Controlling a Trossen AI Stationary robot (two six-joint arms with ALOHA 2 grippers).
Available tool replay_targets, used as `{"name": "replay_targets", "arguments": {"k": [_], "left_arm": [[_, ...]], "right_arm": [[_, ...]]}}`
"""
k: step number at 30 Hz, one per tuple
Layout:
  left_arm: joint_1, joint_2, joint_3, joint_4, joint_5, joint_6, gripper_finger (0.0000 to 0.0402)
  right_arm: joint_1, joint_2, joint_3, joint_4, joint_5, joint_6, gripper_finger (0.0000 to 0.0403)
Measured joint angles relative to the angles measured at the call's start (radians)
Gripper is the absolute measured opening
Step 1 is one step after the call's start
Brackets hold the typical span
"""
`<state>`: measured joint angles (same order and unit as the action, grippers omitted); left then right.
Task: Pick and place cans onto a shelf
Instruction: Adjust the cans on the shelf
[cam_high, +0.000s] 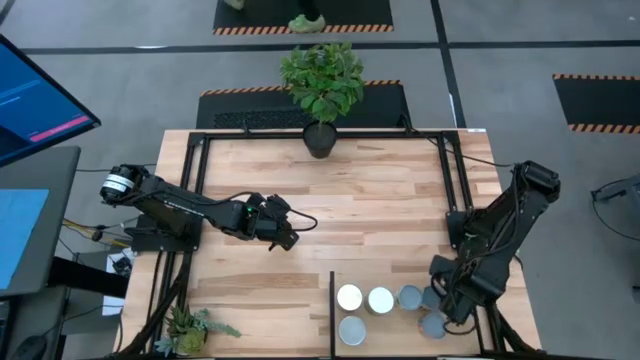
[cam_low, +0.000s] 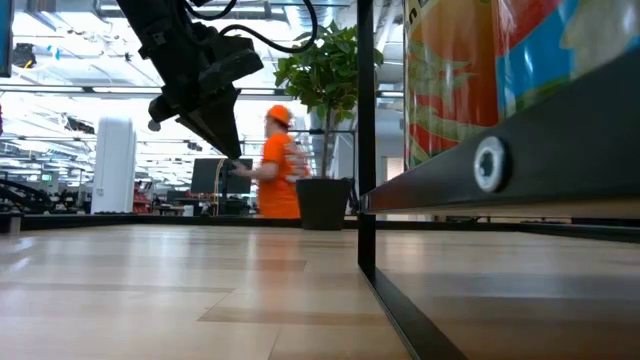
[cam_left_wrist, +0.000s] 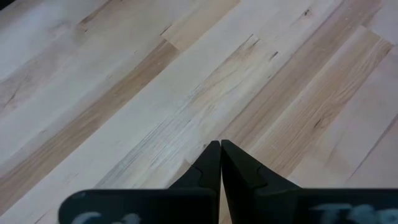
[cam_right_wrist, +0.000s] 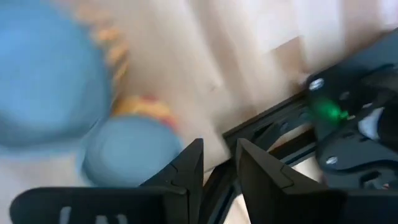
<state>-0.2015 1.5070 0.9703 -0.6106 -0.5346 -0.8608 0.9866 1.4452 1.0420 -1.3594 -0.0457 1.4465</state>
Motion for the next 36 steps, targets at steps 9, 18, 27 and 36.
{"name": "replay_targets", "arguments": {"k": [9,18,27,36], "left_arm": [[0.0,0.0,0.0,0.0,0.026,0.0,0.0],[0.0,0.0,0.0,0.001,0.026,-0.017,0.0],[0.0,0.0,0.0,0.008,0.027,-0.018,0.0],[0.0,0.0,0.0,0.036,0.03,-0.017,0.0]], "right_arm": [[-0.123,-0.008,0.0,-0.065,0.083,0.06,0.0117],[-0.322,-0.156,0.0,-0.123,0.284,0.199,0.0117],[-0.483,-0.249,0.0,-0.05,0.519,0.184,0.0117],[-0.604,-0.247,0.0,0.037,0.546,0.015,0.0117]]}}
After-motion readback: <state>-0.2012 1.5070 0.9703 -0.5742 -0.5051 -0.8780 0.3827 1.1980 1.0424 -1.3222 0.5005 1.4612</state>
